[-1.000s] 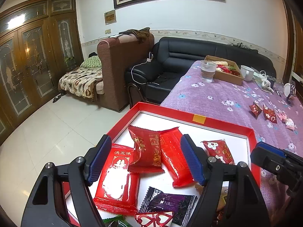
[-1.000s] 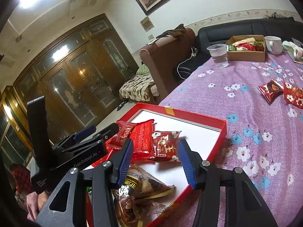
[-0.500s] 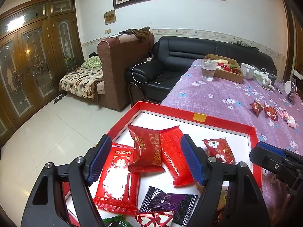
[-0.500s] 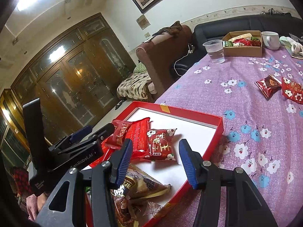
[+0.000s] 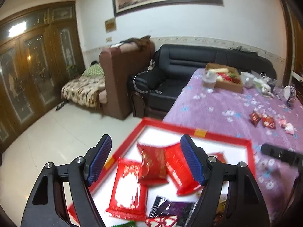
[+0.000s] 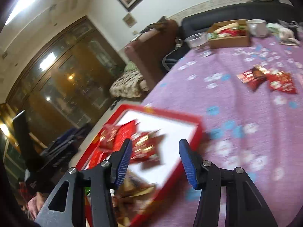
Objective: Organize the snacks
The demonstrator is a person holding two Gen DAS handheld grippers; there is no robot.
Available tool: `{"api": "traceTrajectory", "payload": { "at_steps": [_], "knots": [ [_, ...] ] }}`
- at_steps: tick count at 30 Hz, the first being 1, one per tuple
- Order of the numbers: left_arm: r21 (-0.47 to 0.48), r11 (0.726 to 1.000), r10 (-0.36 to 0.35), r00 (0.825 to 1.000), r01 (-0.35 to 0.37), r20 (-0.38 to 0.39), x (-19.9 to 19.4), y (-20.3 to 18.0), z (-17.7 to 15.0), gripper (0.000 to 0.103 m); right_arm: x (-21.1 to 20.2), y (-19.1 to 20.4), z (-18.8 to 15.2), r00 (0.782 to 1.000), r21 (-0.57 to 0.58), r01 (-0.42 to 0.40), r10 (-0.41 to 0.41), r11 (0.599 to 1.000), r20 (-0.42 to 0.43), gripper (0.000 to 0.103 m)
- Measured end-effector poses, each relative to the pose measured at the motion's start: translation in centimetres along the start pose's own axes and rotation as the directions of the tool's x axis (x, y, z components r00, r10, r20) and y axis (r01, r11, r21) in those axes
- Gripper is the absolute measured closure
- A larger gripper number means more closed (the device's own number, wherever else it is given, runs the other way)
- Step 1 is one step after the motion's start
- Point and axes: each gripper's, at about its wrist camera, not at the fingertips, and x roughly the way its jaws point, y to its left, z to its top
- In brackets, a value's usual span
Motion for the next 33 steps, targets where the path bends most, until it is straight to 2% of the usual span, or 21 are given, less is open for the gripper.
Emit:
{"api": "traceTrajectory", "payload": {
  "at_steps": [2,3,5,7,8,9,11,13,15,19,20,21,22,24,25,26,27,28,29,31,33],
  "knots": [
    [0.018,0.999,-0.041,0.999,0.041,0.025,-0.7,-0.9,1.3,0.018,-2.1,-2.5,1.9,0.998,0.025,0.055,-0.056,0.998,0.042,0.044],
    [0.032,0.997,-0.065,0.997,0.063,0.035,-0.9,-1.6,1.8,0.018,-2.8,-3.4,2.5,0.995,0.030,0.082,-0.084,0.996,0.056,0.041],
    [0.081,0.991,-0.110,0.993,0.106,0.037,-1.1,-4.0,2.8,0.018,-4.6,-6.3,4.5,0.978,0.050,0.187,-0.190,0.981,0.089,0.035],
    [0.136,0.977,-0.169,0.986,0.165,0.016,-0.9,-6.6,3.6,0.018,-6.5,-10.0,6.4,0.945,0.089,0.297,-0.306,0.951,0.118,0.035],
    [0.157,0.964,-0.213,0.977,0.212,-0.012,-0.6,-8.1,4.1,0.018,-7.2,-12.0,7.2,0.923,0.116,0.348,-0.362,0.930,0.131,0.035],
    [0.183,0.948,-0.258,0.966,0.260,-0.036,-0.2,-10.0,4.6,0.018,-7.9,-14.5,7.9,0.892,0.153,0.413,-0.432,0.898,0.129,0.035],
    [0.241,0.924,-0.292,0.955,0.296,-0.054,0.5,-13.0,5.3,0.018,-8.7,-18.6,8.2,0.851,0.216,0.485,-0.514,0.848,0.109,0.034],
    [0.329,0.894,-0.295,0.952,0.304,-0.078,1.8,-16.9,5.9,0.018,-9.3,-22.0,7.5,0.855,0.290,0.464,-0.509,0.837,0.100,0.035],
    [0.376,0.866,-0.315,0.944,0.329,-0.099,2.8,-19.7,6.3,0.018,-9.2,-24.1,6.9,0.853,0.307,0.482,-0.519,0.821,0.047,0.037],
    [0.431,0.818,-0.344,0.925,0.381,-0.163,5.7,-25.5,7.2,0.018,-8.5,-23.9,7.2,0.839,0.257,0.522,-0.544,0.814,0.019,0.037],
    [0.446,0.810,-0.340,0.924,0.381,-0.172,6.2,-26.9,7.2,0.018,-8.2,-23.8,7.2,0.836,0.245,0.529,-0.548,0.812,0.013,0.038],
    [0.470,0.798,-0.336,0.925,0.379,-0.176,6.9,-28.4,7.1,0.018,-7.7,-23.7,7.3,0.823,0.224,0.553,-0.568,0.802,0.000,0.038],
    [0.490,0.783,-0.337,0.924,0.383,-0.182,7.2,-29.7,6.8,0.018,-7.3,-23.7,7.2,0.807,0.211,0.579,-0.590,0.788,-0.011,0.038],
    [0.532,0.752,-0.338,0.921,0.389,-0.194,8.0,-31.7,6.4,0.018,-7.3,-23.7,7.1,0.792,0.194,0.599,-0.611,0.776,-0.003,0.039],
    [0.558,0.729,-0.344,0.917,0.397,-0.203,8.4,-32.7,6.0,0.018,-7.1,-23.8,7.1,0.776,0.180,0.622,-0.631,0.762,-0.005,0.042],
    [0.574,0.708,-0.354,0.910,0.412,-0.215,8.7,-33.3,5.8,0.018,-7.1,-23.9,7.1,0.761,0.168,0.640,-0.649,0.749,-0.007,0.050],
    [0.593,0.684,-0.365,0.903,0.425,-0.225,8.9,-33.8,5.5,0.018,-7.0,-23.8,7.0,0.727,0.137,0.681,-0.687,0.719,-0.013,0.054],
    [0.615,0.662,-0.370,0.900,0.429,-0.229,9.1,-34.3,5.2,0.018,-6.8,-23.6,7.0,0.706,0.110,0.705,-0.708,0.700,-0.018,0.055],
    [0.623,0.648,-0.380,0.894,0.439,-0.236,9.1,-34.5,5.0,0.018,-6.8,-23.6,7.1,0.703,0.098,0.709,-0.711,0.699,-0.021,0.057],
    [0.655,0.588,-0.422,0.871,0.474,-0.252,9.0,-34.8,4.8,0.018,-7.1,-24.2,7.2,0.708,0.109,0.704,-0.705,0.702,-0.037,0.058],
    [0.696,0.535,-0.437,0.862,0.479,-0.257,8.8,-35.0,4.6,0.018,-8.0,-24.8,7.3,0.702,0.140,0.710,-0.710,0.691,-0.053,0.059]
  ]
}}
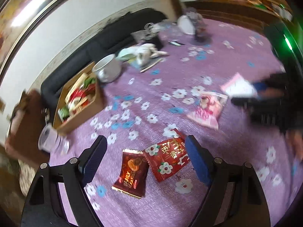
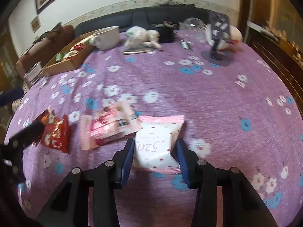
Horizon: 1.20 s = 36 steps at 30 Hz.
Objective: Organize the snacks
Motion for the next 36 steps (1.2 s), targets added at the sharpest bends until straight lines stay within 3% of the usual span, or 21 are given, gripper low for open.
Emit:
{"api": "traceTrajectory", "payload": {
  "at_steps": [4,7,10,15,20,22,25,29,31,36],
  "knots": [
    [0.124,0.989,-0.077,0.997,0.078,-0.009,0.7,-1.0,0.3,0.018,-0.2,-3.7,0.6,0.996,0.186,-0.081,0.088,0.979,-0.031,0.059],
    [0.265,0.958,-0.108,0.994,0.113,-0.032,1.4,-2.4,0.2,0.018,-0.1,-5.5,0.6,0.984,0.293,-0.158,0.174,0.943,-0.026,0.059],
    [0.369,0.921,-0.118,0.992,0.123,-0.035,2.0,-3.4,0.0,0.018,0.0,-6.0,0.7,0.978,0.326,-0.185,0.205,0.927,-0.027,0.059],
    [0.409,0.897,-0.154,0.986,0.170,-0.071,3.8,-3.1,0.1,0.017,0.0,-6.3,0.7,0.974,0.354,-0.202,0.225,0.913,-0.025,0.059],
    [0.413,0.892,-0.186,0.982,0.183,-0.035,3.9,-3.0,0.0,0.017,0.1,-6.4,0.7,0.974,0.359,-0.204,0.227,0.911,-0.023,0.058],
    [0.377,0.908,-0.186,0.982,0.184,-0.033,4.1,-2.9,0.2,0.017,0.1,-6.1,0.8,0.976,0.350,-0.194,0.215,0.916,-0.023,0.058],
    [0.316,0.921,-0.222,0.974,0.227,-0.053,4.2,-2.5,0.0,0.028,0.1,-6.0,0.8,0.978,0.342,-0.187,0.207,0.921,-0.023,0.058],
    [0.279,0.927,-0.244,0.968,0.252,-0.064,3.6,-3.0,-0.5,0.057,0.1,-6.0,0.8,0.978,0.345,-0.188,0.209,0.919,-0.024,0.058],
    [0.276,0.934,-0.217,0.974,0.226,-0.064,3.4,-3.5,-0.5,0.058,0.1,-5.9,0.8,0.979,0.342,-0.181,0.202,0.922,-0.026,0.059],
    [0.196,0.951,-0.224,0.969,0.240,-0.102,3.1,-3.4,-0.6,0.059,0.0,-6.0,0.7,0.976,0.353,-0.193,0.217,0.916,-0.030,0.059]
  ]
}}
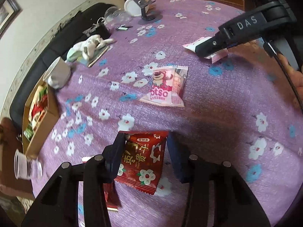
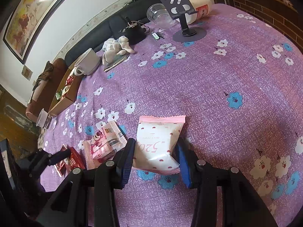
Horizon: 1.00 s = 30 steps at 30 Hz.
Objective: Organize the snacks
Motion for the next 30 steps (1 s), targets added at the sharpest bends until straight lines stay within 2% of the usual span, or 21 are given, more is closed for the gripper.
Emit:
{"api": "traceTrajectory", "payload": {
  "at_steps": [4,5,6,8,10,12,13,14,16,18,20,22,27,29,30],
  "knots": [
    [-0.067,0.998,0.010,1.000,-0.012,-0.019,-1.5,-0.9,-0.4,0.060,0.0,-0.3,0.1,0.998,0.033,-0.057,0.058,0.998,-0.023,0.059],
    [-0.095,0.995,0.011,1.000,-0.012,-0.013,-2.2,-1.0,-0.5,0.076,0.0,-0.2,0.0,0.997,0.038,-0.074,0.075,0.997,-0.029,0.059],
    [-0.123,0.992,0.006,1.000,-0.008,-0.011,-2.9,-1.1,-0.6,0.087,0.0,-0.1,0.0,0.995,0.042,-0.094,0.096,0.995,-0.034,0.059],
    [-0.200,0.979,0.032,0.999,-0.033,-0.008,-4.7,-1.0,-1.1,0.087,-0.2,0.1,-0.1,0.988,0.053,-0.147,0.149,0.988,-0.035,0.059],
    [-0.274,0.961,0.036,0.999,-0.028,0.023,-6.8,-0.8,-1.9,0.087,-0.5,0.6,-0.2,0.967,0.063,-0.248,0.251,0.967,-0.046,0.059],
    [-0.275,0.958,0.093,0.995,-0.081,0.031,-8.1,-1.2,-2.7,0.087,-0.7,1.1,-0.4,0.945,0.069,-0.319,0.323,0.945,-0.057,0.059],
    [-0.279,0.957,0.096,0.995,-0.083,0.034,-8.5,-1.1,-3.0,0.087,-0.9,1.6,-0.6,0.938,0.061,-0.338,0.341,0.939,-0.059,0.059],
    [-0.286,0.956,0.086,0.995,-0.070,0.044,-8.8,-1.0,-3.2,0.087,-1.0,1.9,-0.7,0.939,0.051,-0.336,0.339,0.940,-0.057,0.059],
    [-0.272,0.958,0.108,0.993,-0.090,0.052,-9.0,-0.9,-3.5,0.085,-1.1,2.3,-0.9,0.947,0.035,-0.316,0.317,0.948,-0.053,0.059],
    [-0.243,0.965,0.107,0.994,-0.101,0.011,-8.1,-0.8,-3.4,0.051,-0.9,2.4,-1.0,0.953,0.031,-0.297,0.299,0.954,-0.053,0.059],
    [-0.252,0.962,0.105,0.994,-0.102,-0.002,-7.1,-0.7,-3.2,0.045,-0.7,2.2,-1.0,0.958,0.032,-0.282,0.283,0.959,-0.053,0.059],
    [-0.268,0.962,0.046,0.999,-0.048,-0.014,-5.8,-0.7,-2.8,0.045,-0.7,2.1,-0.9,0.960,0.035,-0.274,0.276,0.961,-0.053,0.059],
    [-0.252,0.967,0.026,0.998,-0.040,-0.059,-2.5,-1.2,-2.0,0.046,-0.6,1.9,-0.9,0.961,0.035,-0.270,0.272,0.962,-0.054,0.059],
    [-0.251,0.968,0.006,0.996,-0.027,-0.085,-1.5,-1.3,-2.1,0.053,-0.5,1.8,-0.9,0.961,0.039,-0.269,0.271,0.962,-0.055,0.059],
    [-0.264,0.964,0.000,0.998,-0.017,-0.064,-1.6,-1.2,-2.1,0.063,-0.5,1.8,-0.9,0.961,0.039,-0.268,0.270,0.963,-0.055,0.059]
  ]
}}
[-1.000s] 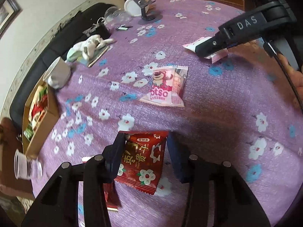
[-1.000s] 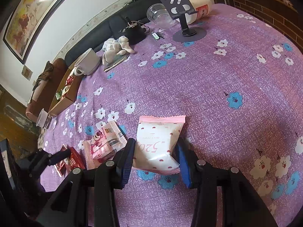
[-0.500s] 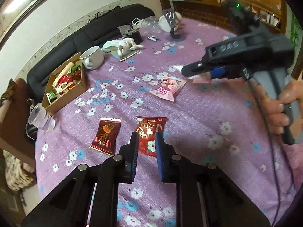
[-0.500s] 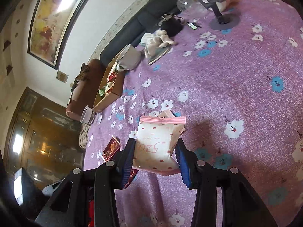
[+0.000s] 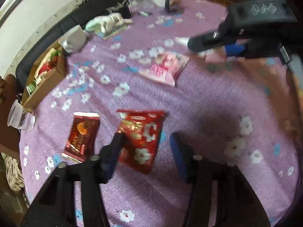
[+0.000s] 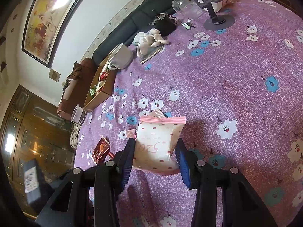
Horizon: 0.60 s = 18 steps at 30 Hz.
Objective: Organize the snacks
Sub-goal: 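Grasp the red flower packet with left tool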
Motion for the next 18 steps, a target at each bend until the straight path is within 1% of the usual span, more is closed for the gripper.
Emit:
{"api": "traceTrajectory", "payload": {
  "at_steps": [1,2,3,4,6,8,11,13,14,16,18],
  "knots": [
    [-0.022,0.999,-0.029,1.000,0.028,-0.013,0.3,0.2,0.1,0.066,0.0,0.0,0.0,1.000,0.000,0.000,0.000,1.000,0.001,0.059],
    [-0.040,0.998,-0.047,0.999,0.047,-0.013,0.3,0.4,0.0,0.077,-0.1,0.0,0.0,1.000,-0.001,-0.001,0.001,1.000,0.002,0.059],
    [-0.047,0.997,-0.058,0.998,0.058,-0.014,0.3,0.4,0.0,0.081,-0.1,0.1,0.0,1.000,-0.001,-0.001,0.001,1.000,0.003,0.059],
    [-0.039,0.998,-0.055,0.998,0.055,-0.010,0.2,0.1,-0.1,0.083,-0.1,0.1,0.0,1.000,-0.001,-0.001,0.001,1.000,0.004,0.059],
    [-0.025,0.998,-0.057,0.998,0.057,-0.002,0.0,-0.5,-0.2,0.102,-0.1,0.1,0.0,1.000,-0.003,0.000,0.000,1.000,0.006,0.059],
    [-0.023,0.999,-0.045,0.999,0.045,0.003,-0.2,-1.0,-0.4,0.103,-0.2,0.2,0.0,1.000,-0.003,-0.004,0.004,1.000,0.005,0.059],
    [-0.067,0.997,-0.030,0.999,0.031,0.011,-0.3,-0.7,-0.4,0.103,-0.2,0.3,0.0,1.000,-0.009,-0.004,0.004,1.000,0.008,0.059],
    [-0.042,0.999,-0.005,1.000,0.005,0.001,-0.6,-0.7,-0.3,0.103,-0.1,0.3,-0.1,1.000,-0.008,-0.004,0.004,1.000,0.006,0.059],
    [-0.031,1.000,0.003,1.000,-0.002,0.005,-0.8,-0.7,-0.2,0.101,-0.1,0.2,-0.1,1.000,-0.004,-0.003,0.003,1.000,0.005,0.059],
    [0.006,1.000,0.018,1.000,-0.018,0.010,-1.2,-0.8,0.1,0.080,0.0,0.0,0.0,1.000,0.007,-0.001,0.001,1.000,0.002,0.059],
    [0.030,0.998,0.062,0.998,-0.062,0.022,-1.3,-0.9,0.6,0.026,0.0,-0.2,0.0,1.000,0.015,-0.002,0.002,1.000,0.001,0.059]
  ]
}}
